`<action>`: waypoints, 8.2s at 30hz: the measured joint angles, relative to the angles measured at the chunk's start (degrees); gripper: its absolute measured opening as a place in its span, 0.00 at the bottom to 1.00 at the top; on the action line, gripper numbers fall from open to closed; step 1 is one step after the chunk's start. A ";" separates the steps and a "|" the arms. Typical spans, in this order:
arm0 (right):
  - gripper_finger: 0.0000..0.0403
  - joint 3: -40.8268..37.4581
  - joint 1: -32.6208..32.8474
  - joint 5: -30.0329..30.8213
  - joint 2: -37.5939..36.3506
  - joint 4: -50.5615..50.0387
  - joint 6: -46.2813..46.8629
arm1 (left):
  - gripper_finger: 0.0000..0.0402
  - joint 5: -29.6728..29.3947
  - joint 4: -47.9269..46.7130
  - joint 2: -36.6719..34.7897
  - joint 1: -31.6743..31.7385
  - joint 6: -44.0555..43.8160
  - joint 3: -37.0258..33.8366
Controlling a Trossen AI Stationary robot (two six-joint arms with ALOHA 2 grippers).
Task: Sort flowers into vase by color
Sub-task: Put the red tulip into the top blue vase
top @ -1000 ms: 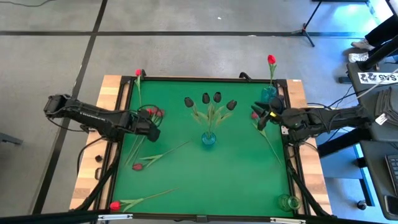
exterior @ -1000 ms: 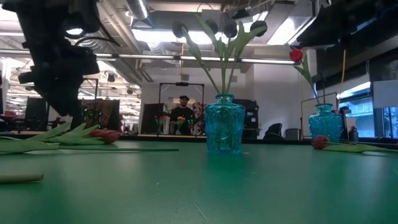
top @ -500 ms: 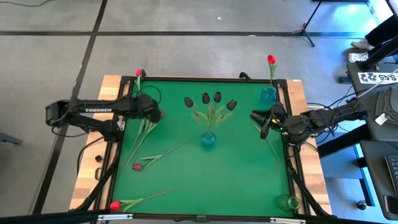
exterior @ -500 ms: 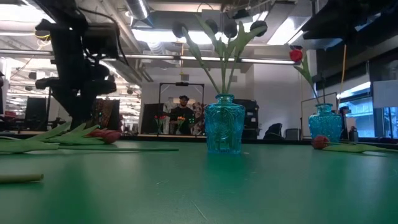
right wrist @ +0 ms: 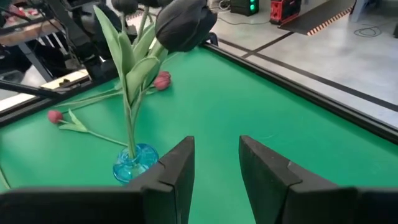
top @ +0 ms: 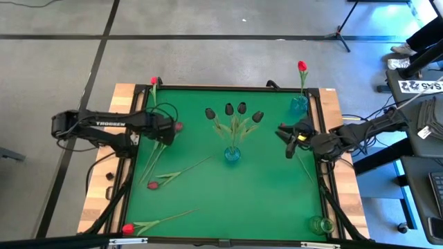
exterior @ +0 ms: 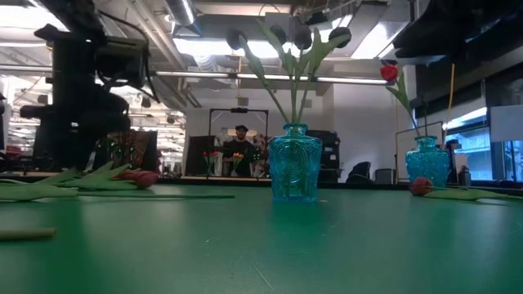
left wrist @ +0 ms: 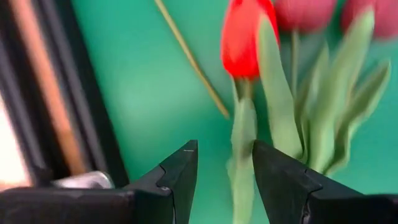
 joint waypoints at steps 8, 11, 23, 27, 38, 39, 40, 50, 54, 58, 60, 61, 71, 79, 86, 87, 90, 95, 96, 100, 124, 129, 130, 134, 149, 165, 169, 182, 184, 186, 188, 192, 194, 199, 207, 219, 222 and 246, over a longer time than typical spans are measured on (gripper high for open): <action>0.31 0.00 -0.01 -0.01 1.10 0.06 -0.01 | 0.37 2.15 9.25 -0.21 -5.22 -6.99 -8.40; 0.31 0.00 -0.04 1.21 1.01 0.05 -0.22 | 0.37 1.00 10.05 -0.31 -6.07 -8.76 -9.36; 0.31 0.00 -0.04 0.86 0.91 1.35 -2.42 | 0.05 -1.42 11.78 -0.85 -11.95 -7.35 -9.19; 0.31 0.00 0.00 -1.72 0.91 4.04 -7.05 | 0.03 -0.90 10.24 -2.82 -17.79 -8.09 -5.80; 0.31 0.02 0.03 -6.68 4.12 21.94 -27.33 | 0.01 -13.69 -8.47 -6.78 -33.90 -11.76 18.57; 0.31 0.02 0.16 -8.79 4.95 23.31 -28.29 | 0.01 -15.25 -5.95 -6.86 -35.96 -10.98 19.06; 0.31 0.04 0.73 -10.35 5.97 24.68 -29.28 | 0.01 -17.03 -2.10 -6.85 -38.17 -9.61 19.12; 0.31 0.02 17.66 -5.65 14.57 32.86 -32.95 | 0.01 -29.95 49.93 -1.78 -55.86 23.57 11.78; 0.31 0.02 23.49 -0.10 17.44 38.19 -31.63 | 0.01 -30.13 68.45 4.07 -56.91 36.89 10.15; 0.31 0.02 25.26 4.25 24.85 47.22 -30.44 | 0.01 -29.40 82.31 12.19 -56.10 45.71 10.10; 0.31 0.02 25.07 3.73 29.08 52.89 -30.40 | 0.01 -27.69 89.16 16.35 -55.25 48.41 10.06; 0.31 0.02 25.01 3.36 31.26 56.19 -30.38 | 0.01 -26.53 92.87 18.41 -54.74 49.65 10.04; 0.31 0.04 22.95 -4.28 44.65 74.86 -29.77 | 0.01 -18.79 113.72 30.88 -52.11 54.54 10.36; 0.50 5.77 18.14 -12.68 53.01 78.36 -29.56 | 0.01 -16.36 113.90 33.14 -51.65 55.00 12.18; 0.66 11.28 16.10 -11.65 53.45 78.30 -34.78 | 0.02 -16.41 114.08 33.14 -51.59 55.65 12.18; 0.66 12.18 15.63 -12.36 53.43 77.47 -34.53 | 0.02 -16.39 114.08 33.15 -51.42 55.95 12.18; 0.64 14.69 13.92 -12.72 54.61 75.54 -34.10 | 0.02 -16.47 114.80 33.23 -50.87 57.68 12.18; 0.57 18.18 12.48 -13.74 56.54 74.25 -36.23 | 0.02 -16.08 117.97 33.24 -49.83 60.11 12.22; 0.55 18.74 12.31 -13.52 56.84 73.77 -36.43 | 0.02 -15.86 118.12 33.22 -49.72 60.29 12.25; 0.47 19.16 11.47 -13.22 56.99 73.38 -36.50 | 0.02 -13.68 118.25 33.22 -48.70 60.28 12.25; 0.02 19.41 12.66 -9.77 46.12 59.43 -34.86 | 0.33 -27.37 97.03 22.37 -54.40 58.14 12.27; 0.04 20.30 13.15 -11.85 32.91 56.21 -33.47 | 0.37 -30.67 88.71 16.74 -61.87 54.44 12.16; 0.04 20.76 13.06 -12.02 30.14 55.97 -33.62 | 0.37 -31.86 88.46 16.61 -62.86 54.20 12.01; 0.01 24.29 11.81 -6.57 20.64 51.64 -45.04 | 0.37 -37.36 87.65 16.98 -65.37 51.54 11.90; 0.01 37.81 -14.90 20.45 16.92 39.59 -68.93 | 0.37 -37.03 85.85 18.16 -62.13 48.78 11.85; 0.02 30.00 -44.29 13.53 11.44 -3.23 -29.53 | 0.37 -38.63 85.25 18.18 -61.71 47.56 11.79; 0.01 24.46 -49.62 8.45 10.85 3.38 -30.39 | 0.37 -38.52 84.93 18.18 -60.72 44.44 11.79; 0.01 22.08 -57.41 3.00 7.00 7.85 -33.41 | 0.37 -38.96 81.05 22.01 -57.49 35.15 11.74; 0.02 20.06 -59.19 1.62 7.14 10.90 -33.82 | 0.37 -38.24 80.93 22.58 -56.19 33.55 11.74; 0.02 17.47 -60.64 -0.14 7.14 13.88 -33.43 | 0.37 -37.33 80.77 22.96 -55.11 31.37 11.74; 0.02 14.71 -61.65 -1.02 7.03 15.93 -32.44 | 0.37 -37.19 79.82 22.97 -54.23 28.92 11.74; 0.01 11.18 -62.79 -1.21 6.86 15.96 -31.48 | 0.37 -36.76 76.38 22.78 -53.69 27.16 11.74; 0.03 10.09 -62.73 -0.93 6.68 15.48 -31.37 | 0.37 -35.87 76.01 22.30 -53.63 26.79 11.74; 0.19 9.49 -62.71 -0.70 6.70 11.19 -28.94 | 0.43 -34.91 71.02 18.59 -51.49 26.11 11.74; 0.51 9.49 -62.69 -6.19 2.64 2.09 -27.94 | 0.51 -34.82 35.39 0.06 -44.38 6.73 11.74; 0.66 9.51 -62.69 -17.90 -2.79 -16.92 -19.41 | 0.51 -24.37 8.63 -9.36 -25.16 -1.99 11.74; 0.66 9.51 -62.69 -20.32 -4.19 -19.80 -17.93 | 0.51 -22.86 6.94 -9.19 -19.61 -1.46 11.74; 0.47 10.74 -62.62 -52.63 -16.36 -23.38 -14.60 | 0.51 -20.89 15.58 9.34 28.33 8.38 11.79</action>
